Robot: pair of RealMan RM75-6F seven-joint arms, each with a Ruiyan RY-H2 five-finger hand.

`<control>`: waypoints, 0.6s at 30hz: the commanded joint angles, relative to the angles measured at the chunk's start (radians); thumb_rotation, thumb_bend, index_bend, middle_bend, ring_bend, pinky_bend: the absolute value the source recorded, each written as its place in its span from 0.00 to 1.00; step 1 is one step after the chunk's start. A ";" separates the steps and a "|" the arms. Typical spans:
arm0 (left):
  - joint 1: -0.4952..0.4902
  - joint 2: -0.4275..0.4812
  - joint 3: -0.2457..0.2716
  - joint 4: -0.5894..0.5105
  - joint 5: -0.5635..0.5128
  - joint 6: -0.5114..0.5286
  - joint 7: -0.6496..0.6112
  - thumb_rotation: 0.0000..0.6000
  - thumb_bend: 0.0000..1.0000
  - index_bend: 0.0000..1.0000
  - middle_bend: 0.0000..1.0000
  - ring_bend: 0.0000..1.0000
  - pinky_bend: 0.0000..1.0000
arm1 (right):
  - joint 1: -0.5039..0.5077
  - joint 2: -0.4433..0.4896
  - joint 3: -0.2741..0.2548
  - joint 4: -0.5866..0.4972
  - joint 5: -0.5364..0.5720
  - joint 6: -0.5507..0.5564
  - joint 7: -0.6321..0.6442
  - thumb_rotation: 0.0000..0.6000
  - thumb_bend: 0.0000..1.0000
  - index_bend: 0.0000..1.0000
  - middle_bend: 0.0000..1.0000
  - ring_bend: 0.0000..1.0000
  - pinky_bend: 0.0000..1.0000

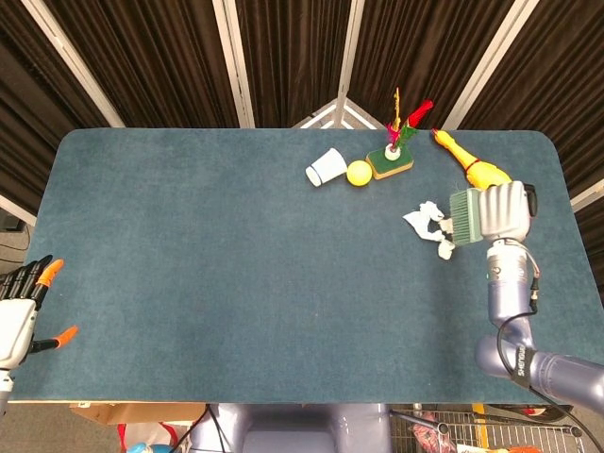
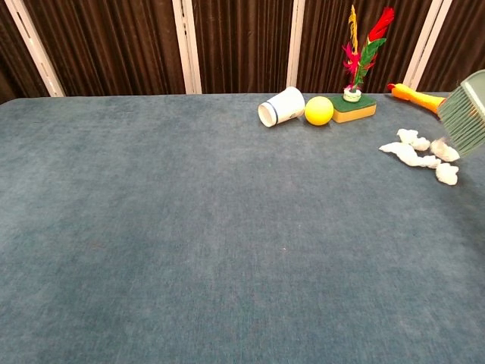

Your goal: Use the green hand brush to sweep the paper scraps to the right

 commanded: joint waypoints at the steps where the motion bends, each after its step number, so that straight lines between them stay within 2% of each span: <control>1: 0.001 -0.001 0.000 0.002 0.001 0.003 0.002 1.00 0.00 0.00 0.00 0.00 0.02 | -0.026 0.065 0.015 -0.086 -0.039 0.046 0.042 1.00 0.52 0.72 0.91 0.94 0.81; 7: 0.004 -0.005 0.001 0.005 0.010 0.013 0.006 1.00 0.00 0.00 0.00 0.00 0.02 | -0.080 0.151 0.047 -0.264 -0.101 0.085 0.184 1.00 0.52 0.72 0.91 0.94 0.81; 10: 0.005 -0.008 0.002 0.008 0.015 0.017 0.009 1.00 0.00 0.00 0.00 0.00 0.02 | -0.122 0.176 0.058 -0.369 -0.151 0.082 0.309 1.00 0.52 0.72 0.91 0.94 0.81; 14: 0.005 -0.011 0.003 0.009 0.017 0.018 0.016 1.00 0.00 0.00 0.00 0.00 0.02 | -0.163 0.180 0.052 -0.453 -0.212 0.064 0.425 1.00 0.52 0.72 0.91 0.94 0.81; 18: 0.007 -0.016 0.003 0.011 0.021 0.025 0.024 1.00 0.00 0.00 0.00 0.00 0.02 | -0.196 0.130 0.035 -0.481 -0.292 0.057 0.517 1.00 0.52 0.72 0.91 0.94 0.81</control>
